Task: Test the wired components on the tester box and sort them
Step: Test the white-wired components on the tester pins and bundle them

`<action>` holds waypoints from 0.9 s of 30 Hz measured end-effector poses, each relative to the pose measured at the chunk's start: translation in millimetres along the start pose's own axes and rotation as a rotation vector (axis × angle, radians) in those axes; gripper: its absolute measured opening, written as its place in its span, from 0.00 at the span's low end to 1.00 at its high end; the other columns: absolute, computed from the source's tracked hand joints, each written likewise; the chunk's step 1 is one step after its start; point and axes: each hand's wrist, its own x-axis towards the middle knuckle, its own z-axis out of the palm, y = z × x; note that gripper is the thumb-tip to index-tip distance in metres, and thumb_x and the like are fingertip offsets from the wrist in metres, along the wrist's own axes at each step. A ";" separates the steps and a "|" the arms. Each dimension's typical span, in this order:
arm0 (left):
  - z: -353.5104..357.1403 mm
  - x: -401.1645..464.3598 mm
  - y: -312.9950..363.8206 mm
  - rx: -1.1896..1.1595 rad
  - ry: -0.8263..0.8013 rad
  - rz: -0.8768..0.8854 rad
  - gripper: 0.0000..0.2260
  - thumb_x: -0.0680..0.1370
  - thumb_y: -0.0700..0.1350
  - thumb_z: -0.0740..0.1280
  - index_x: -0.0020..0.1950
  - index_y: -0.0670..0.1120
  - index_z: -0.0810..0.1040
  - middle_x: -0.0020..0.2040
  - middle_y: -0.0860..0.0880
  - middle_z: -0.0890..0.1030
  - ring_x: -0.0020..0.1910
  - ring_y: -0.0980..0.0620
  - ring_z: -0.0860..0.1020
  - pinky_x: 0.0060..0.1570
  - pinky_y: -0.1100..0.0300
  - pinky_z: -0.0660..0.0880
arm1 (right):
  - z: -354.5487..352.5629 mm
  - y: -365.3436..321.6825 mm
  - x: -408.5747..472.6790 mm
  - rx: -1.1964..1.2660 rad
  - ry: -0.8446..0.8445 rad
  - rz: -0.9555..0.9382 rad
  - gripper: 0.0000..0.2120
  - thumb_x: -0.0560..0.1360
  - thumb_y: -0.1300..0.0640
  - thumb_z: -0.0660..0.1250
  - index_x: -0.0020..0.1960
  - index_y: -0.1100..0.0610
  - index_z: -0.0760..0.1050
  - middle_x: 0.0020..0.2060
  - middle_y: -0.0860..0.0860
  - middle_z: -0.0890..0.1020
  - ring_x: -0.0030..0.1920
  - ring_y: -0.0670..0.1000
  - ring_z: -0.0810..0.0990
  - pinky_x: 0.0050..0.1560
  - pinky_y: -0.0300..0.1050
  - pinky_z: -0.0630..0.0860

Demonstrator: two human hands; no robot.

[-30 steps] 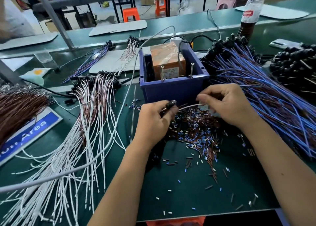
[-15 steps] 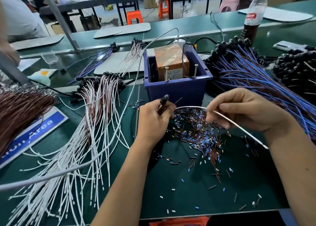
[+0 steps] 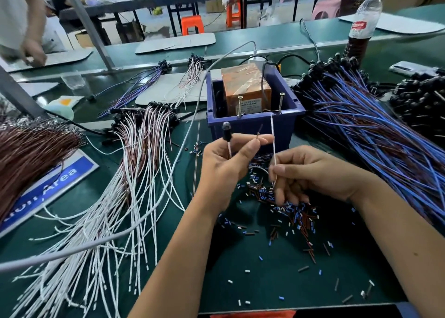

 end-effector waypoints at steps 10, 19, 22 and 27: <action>13.0 1.0 -11.0 0.147 0.122 -0.096 0.04 0.79 0.39 0.72 0.47 0.44 0.87 0.46 0.47 0.87 0.43 0.53 0.85 0.42 0.58 0.79 | 7.1 -0.4 2.2 -0.066 -0.025 0.046 0.10 0.83 0.55 0.65 0.50 0.62 0.75 0.36 0.65 0.85 0.27 0.51 0.81 0.25 0.37 0.75; 8.0 2.3 -9.5 -0.077 0.012 -0.251 0.07 0.78 0.43 0.70 0.44 0.43 0.86 0.38 0.45 0.83 0.23 0.60 0.65 0.24 0.67 0.61 | 1.1 -4.2 -0.5 0.010 0.280 -0.134 0.09 0.77 0.52 0.72 0.51 0.57 0.86 0.32 0.58 0.83 0.23 0.45 0.73 0.18 0.33 0.65; 5.3 3.5 -8.3 -0.129 -0.027 -0.275 0.07 0.79 0.41 0.69 0.44 0.42 0.85 0.38 0.47 0.83 0.23 0.60 0.62 0.23 0.68 0.60 | 2.6 -1.0 5.5 0.133 0.397 -0.230 0.14 0.76 0.51 0.70 0.55 0.60 0.84 0.35 0.58 0.83 0.24 0.45 0.73 0.19 0.33 0.65; 5.6 0.5 -5.6 -0.101 -0.178 -0.295 0.09 0.82 0.38 0.65 0.45 0.38 0.81 0.27 0.54 0.78 0.23 0.62 0.61 0.24 0.69 0.58 | -1.2 2.5 7.4 0.075 0.556 -0.303 0.09 0.76 0.51 0.71 0.51 0.56 0.86 0.34 0.56 0.83 0.24 0.47 0.73 0.20 0.36 0.66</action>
